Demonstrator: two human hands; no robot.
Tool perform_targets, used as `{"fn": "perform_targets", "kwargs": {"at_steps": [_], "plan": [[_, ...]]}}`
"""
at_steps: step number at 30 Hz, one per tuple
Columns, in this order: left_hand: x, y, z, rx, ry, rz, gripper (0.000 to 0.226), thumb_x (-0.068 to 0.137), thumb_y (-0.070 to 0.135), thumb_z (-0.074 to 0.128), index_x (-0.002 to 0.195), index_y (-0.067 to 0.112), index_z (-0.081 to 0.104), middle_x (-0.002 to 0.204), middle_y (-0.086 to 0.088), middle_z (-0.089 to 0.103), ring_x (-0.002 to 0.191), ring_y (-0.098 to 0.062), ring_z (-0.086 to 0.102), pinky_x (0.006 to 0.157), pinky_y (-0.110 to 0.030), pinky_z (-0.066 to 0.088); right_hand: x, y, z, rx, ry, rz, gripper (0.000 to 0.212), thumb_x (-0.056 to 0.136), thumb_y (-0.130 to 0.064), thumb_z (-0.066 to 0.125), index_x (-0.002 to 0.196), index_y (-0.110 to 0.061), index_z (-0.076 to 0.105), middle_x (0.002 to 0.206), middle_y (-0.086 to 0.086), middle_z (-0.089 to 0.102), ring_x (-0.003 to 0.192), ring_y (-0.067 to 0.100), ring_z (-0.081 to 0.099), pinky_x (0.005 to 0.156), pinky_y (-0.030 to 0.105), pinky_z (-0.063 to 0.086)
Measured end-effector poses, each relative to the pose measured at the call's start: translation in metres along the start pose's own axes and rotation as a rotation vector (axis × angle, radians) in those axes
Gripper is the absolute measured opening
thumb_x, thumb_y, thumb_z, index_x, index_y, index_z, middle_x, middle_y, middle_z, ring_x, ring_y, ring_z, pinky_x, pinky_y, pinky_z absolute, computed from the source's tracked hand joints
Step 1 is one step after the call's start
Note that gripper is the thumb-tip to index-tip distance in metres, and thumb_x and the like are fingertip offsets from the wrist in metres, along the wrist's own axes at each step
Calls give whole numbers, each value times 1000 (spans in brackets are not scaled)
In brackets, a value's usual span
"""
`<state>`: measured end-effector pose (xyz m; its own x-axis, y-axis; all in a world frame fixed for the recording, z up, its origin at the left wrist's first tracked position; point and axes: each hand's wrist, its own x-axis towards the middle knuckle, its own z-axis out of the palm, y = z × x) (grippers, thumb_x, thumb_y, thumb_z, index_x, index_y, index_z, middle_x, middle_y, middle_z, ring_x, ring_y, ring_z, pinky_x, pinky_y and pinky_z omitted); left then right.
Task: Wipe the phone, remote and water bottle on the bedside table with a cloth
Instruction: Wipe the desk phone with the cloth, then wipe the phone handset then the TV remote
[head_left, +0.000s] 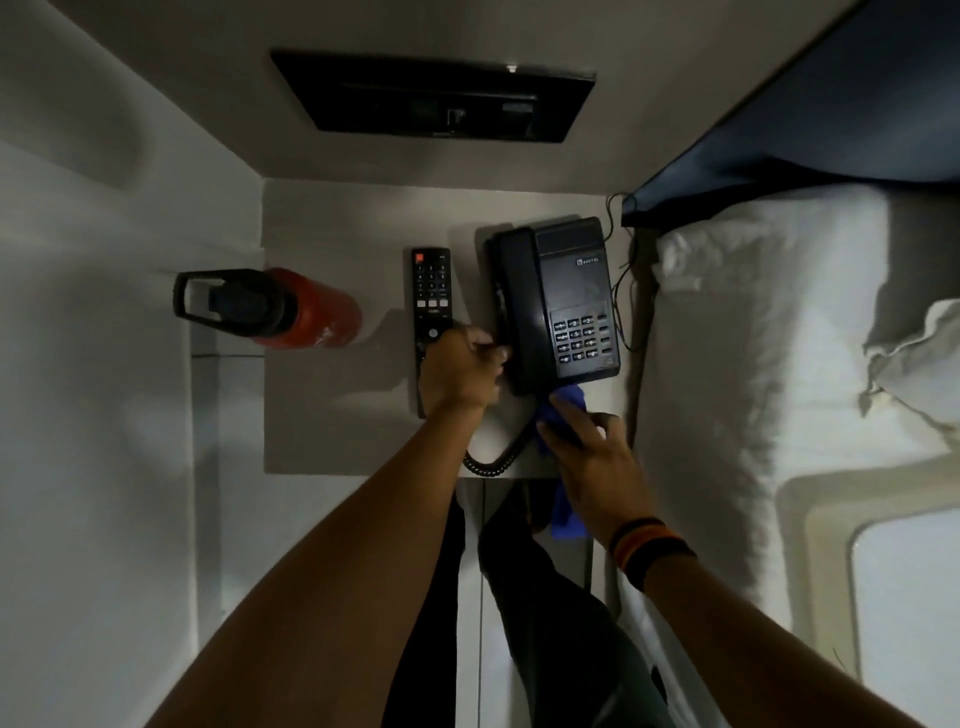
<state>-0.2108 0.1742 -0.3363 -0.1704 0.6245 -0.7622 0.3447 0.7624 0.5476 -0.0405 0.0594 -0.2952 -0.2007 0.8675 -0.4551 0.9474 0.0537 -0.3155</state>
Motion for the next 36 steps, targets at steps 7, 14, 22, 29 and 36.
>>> {"fn": "perform_targets", "kwargs": {"at_steps": [7, 14, 22, 29, 36], "plan": [[-1, -2, 5, 67, 13, 50, 14, 100, 22, 73, 111, 16, 80, 97, -10, 83, 84, -32, 83, 84, -54, 70, 102, 7, -76, 382, 405, 209, 67, 86, -8, 49, 149, -27, 39, 158, 1, 38, 117, 14, 37, 99, 14, 33], [-11, 9, 7, 169, 21, 92, 25, 104, 19, 68, 125, 8, 77, 114, -21, 82, 103, -39, 80, 94, -55, 66, 119, 15, -63, -9, 139, 52, 69, 91, -11, 53, 154, -30, 32, 167, -4, 21, 132, 41, 35, 105, 49, 46], [-22, 11, 14, 245, 16, 79, 32, 107, 26, 64, 137, 18, 70, 124, -11, 82, 105, -32, 81, 96, -51, 66, 45, 14, -29, 93, 26, 180, 60, 91, -11, 59, 146, -28, 43, 162, -4, 22, 122, 39, 41, 93, 48, 57], [-39, -4, -21, 459, 378, 220, 45, 100, 31, 69, 140, 11, 62, 140, -17, 65, 126, -36, 64, 99, -47, 55, 48, 9, -55, 560, 237, 390, 50, 90, -2, 51, 135, -22, 60, 151, -1, 48, 131, 31, 44, 115, 33, 29], [-20, -22, -40, 501, 234, 66, 74, 88, 43, 86, 138, 1, 52, 136, -22, 68, 122, -41, 69, 97, -48, 58, 52, -35, -86, 1353, 512, 633, 37, 86, 4, 41, 91, -22, 68, 98, -6, 66, 87, 10, 63, 82, 33, 50]]}}
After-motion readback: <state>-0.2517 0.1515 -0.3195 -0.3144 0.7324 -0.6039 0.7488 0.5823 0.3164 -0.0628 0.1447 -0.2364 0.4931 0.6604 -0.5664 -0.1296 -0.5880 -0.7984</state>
